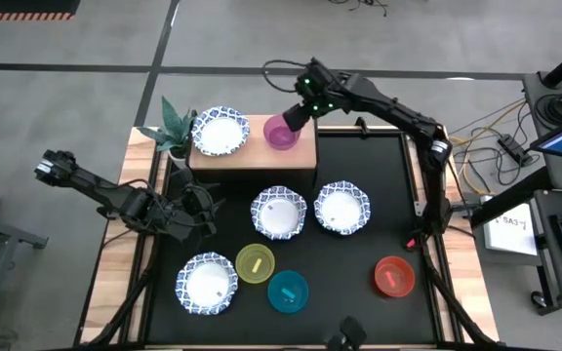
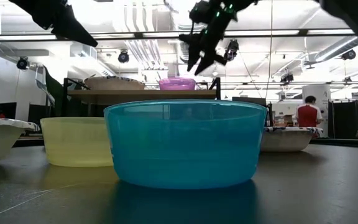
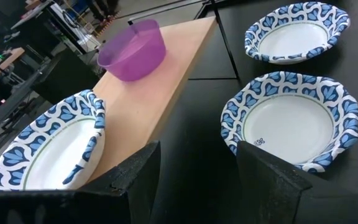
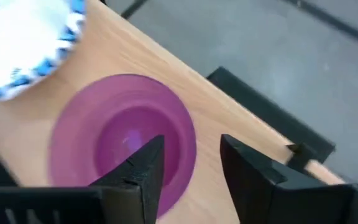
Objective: Place and stack bowls onto a shelf
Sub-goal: Stack the white patterned bowl on top of the white patterned bowl on the shelf
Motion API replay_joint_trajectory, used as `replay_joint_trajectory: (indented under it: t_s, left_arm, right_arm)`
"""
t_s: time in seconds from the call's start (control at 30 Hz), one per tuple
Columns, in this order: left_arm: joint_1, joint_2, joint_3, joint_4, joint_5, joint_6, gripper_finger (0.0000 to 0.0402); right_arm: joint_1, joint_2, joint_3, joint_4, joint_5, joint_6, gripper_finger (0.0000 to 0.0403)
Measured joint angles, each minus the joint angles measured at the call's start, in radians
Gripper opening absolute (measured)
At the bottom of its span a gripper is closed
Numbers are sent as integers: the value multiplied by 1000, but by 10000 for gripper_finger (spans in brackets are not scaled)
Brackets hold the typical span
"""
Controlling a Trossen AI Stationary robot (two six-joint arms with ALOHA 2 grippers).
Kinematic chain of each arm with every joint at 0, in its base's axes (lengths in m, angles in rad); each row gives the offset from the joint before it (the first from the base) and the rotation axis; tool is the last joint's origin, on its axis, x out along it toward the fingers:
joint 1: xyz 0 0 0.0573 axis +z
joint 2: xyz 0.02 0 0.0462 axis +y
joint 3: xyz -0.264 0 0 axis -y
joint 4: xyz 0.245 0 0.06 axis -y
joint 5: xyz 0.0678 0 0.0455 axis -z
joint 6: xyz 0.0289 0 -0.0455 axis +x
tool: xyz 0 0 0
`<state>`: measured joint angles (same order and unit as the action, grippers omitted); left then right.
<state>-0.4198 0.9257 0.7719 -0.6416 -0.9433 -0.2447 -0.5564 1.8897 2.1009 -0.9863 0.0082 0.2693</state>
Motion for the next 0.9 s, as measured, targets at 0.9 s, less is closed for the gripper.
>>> replay_joint_trajectory:
  t_s: [0.9]
  left_arm:
    - [0, 288, 16, 458, 230, 23, 194]
  right_arm:
    - [675, -661, -1082, 773, 71, -203, 122]
